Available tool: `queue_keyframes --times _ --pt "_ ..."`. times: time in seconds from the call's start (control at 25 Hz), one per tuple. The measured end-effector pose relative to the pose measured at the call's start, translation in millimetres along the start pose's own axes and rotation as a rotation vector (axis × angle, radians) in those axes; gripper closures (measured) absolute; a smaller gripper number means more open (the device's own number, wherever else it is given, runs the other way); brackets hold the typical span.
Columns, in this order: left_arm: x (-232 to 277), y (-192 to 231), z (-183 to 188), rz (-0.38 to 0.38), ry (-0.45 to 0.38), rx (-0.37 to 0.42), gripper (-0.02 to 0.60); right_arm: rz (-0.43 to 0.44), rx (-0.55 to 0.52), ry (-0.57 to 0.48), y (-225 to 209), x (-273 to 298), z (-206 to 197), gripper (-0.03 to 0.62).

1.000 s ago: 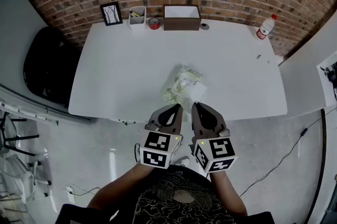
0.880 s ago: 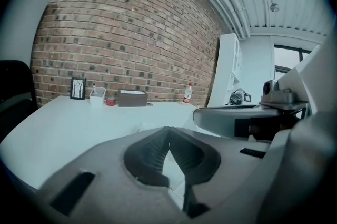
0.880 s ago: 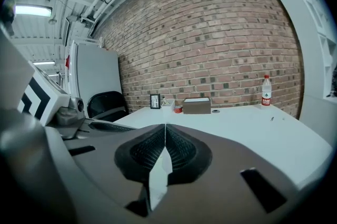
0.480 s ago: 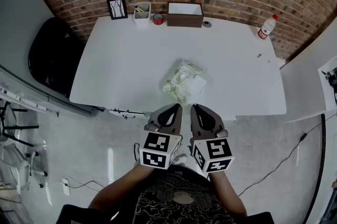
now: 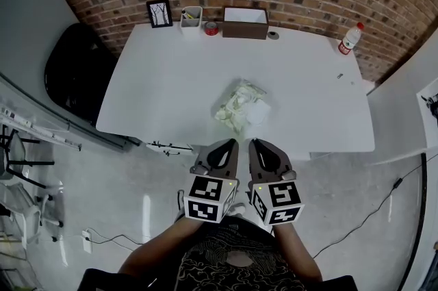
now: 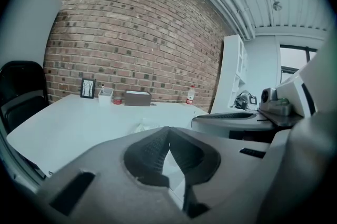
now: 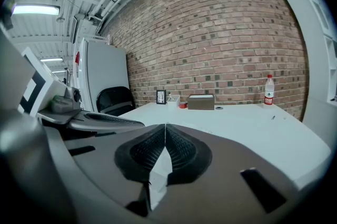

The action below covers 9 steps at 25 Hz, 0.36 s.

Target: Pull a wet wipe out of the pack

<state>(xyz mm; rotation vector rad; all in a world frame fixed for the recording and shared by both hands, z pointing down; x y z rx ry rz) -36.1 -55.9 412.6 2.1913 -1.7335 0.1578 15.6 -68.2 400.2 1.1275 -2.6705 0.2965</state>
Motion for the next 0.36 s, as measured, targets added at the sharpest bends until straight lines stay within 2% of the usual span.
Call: queue_keyframes --times 0.36 --pt "2.5 0.2 -3.5 0.004 0.003 -0.004 0.571 0.014 -0.013 0.007 -0.6 2.0 -2.7 0.577"
Point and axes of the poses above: the fingertips, and each gripper's own axes: x forward along the fingers, y to its left, z out of its top, the point moved 1 cm from there along -x, backward along the fingers, and after that the axes turned 3 degrees about -y, right-handed, at the moved point
